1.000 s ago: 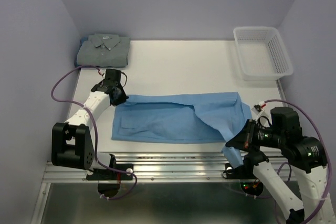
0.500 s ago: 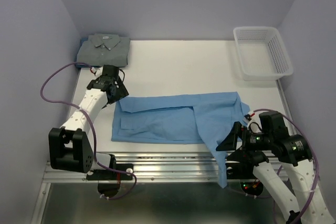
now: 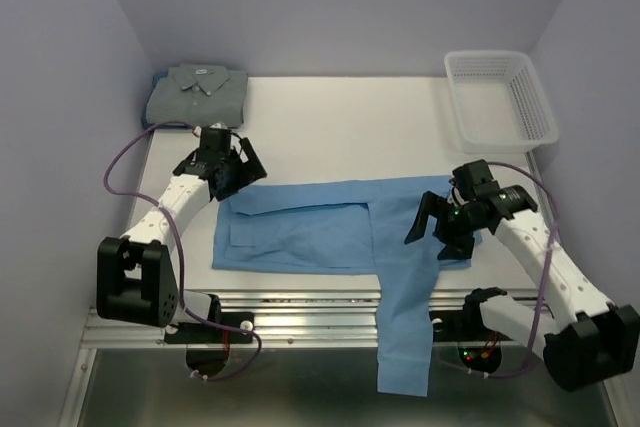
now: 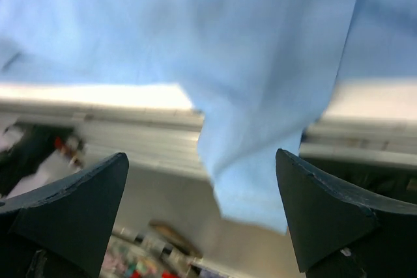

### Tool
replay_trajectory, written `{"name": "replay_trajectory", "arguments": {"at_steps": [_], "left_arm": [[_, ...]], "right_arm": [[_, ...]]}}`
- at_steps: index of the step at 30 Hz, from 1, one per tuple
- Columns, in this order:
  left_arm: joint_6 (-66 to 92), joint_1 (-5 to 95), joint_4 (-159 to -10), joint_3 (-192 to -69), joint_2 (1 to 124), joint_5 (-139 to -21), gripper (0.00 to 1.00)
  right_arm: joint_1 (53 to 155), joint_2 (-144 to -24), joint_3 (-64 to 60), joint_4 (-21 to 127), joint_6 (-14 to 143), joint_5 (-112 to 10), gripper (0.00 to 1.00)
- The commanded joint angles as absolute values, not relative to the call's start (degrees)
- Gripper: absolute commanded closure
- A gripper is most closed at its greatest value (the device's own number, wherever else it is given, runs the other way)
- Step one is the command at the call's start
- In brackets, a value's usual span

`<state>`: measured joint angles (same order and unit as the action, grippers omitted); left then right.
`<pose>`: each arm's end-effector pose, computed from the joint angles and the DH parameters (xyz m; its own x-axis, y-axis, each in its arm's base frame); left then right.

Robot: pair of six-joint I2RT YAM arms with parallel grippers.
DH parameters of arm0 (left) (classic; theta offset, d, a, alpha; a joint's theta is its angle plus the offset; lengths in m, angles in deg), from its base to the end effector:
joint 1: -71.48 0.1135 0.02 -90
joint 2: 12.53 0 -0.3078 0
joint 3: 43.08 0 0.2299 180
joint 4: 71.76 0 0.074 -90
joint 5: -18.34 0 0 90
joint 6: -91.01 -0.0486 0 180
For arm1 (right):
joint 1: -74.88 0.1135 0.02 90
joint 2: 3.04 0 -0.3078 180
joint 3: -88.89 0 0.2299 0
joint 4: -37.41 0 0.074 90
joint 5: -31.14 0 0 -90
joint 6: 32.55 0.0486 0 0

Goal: Fold and stack the long sleeve shirts
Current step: Fold the shirt

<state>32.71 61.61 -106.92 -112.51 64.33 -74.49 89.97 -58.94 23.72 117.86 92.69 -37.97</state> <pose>0.2638 -0.0483 0.3006 -0.6760 -0.4151 -0.6088 -0.1742 0.8929 -0.4153 0.1044 0.0461 0.2924 -0.9508 0.3019 -0.0687 0.2380 0.8545 0.4618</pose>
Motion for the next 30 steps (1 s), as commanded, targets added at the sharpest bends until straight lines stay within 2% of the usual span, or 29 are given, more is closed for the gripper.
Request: {"name": "replay_trajectory", "arguments": {"at_steps": [1, 4, 6, 13, 16, 23, 30], "left_arm": [[34.9, 60.8, -99.5, -107.7, 68.3, -81.9, 0.01], [35.9, 60.7, -98.0, -106.2, 72.9, -81.1, 0.01], [35.7, 60.7, -97.4, -107.1, 76.7, -80.9, 0.01], [34.4, 61.1, -99.2, -117.3, 89.3, -74.0, 0.01], [34.1, 61.9, -99.6, -121.7, 92.7, -72.5, 0.01], [31.8, 64.4, -99.6, -130.3, 97.2, -68.9, 0.01], [29.4, 64.4, -97.7, -134.2, 93.2, -70.8, 0.01]], "right_arm": [[90.3, -68.0, 26.7, 96.7, 89.4, -49.8, 0.0], [90.3, -79.8, 23.7, 92.1, 89.3, -61.3, 0.0], [90.3, -88.0, 20.9, 88.1, 89.3, -64.7, 0.0], [89.7, -112.0, 7.6, 83.1, 86.0, -69.5, 0.0], [88.3, -118.1, 1.1, 82.4, 84.5, -69.0, 0.0], [86.7, -125.3, -11.2, 81.7, 80.3, -65.9, 0.0], [86.7, -122.6, -13.8, 80.8, 76.9, -62.5, 0.0]]}}
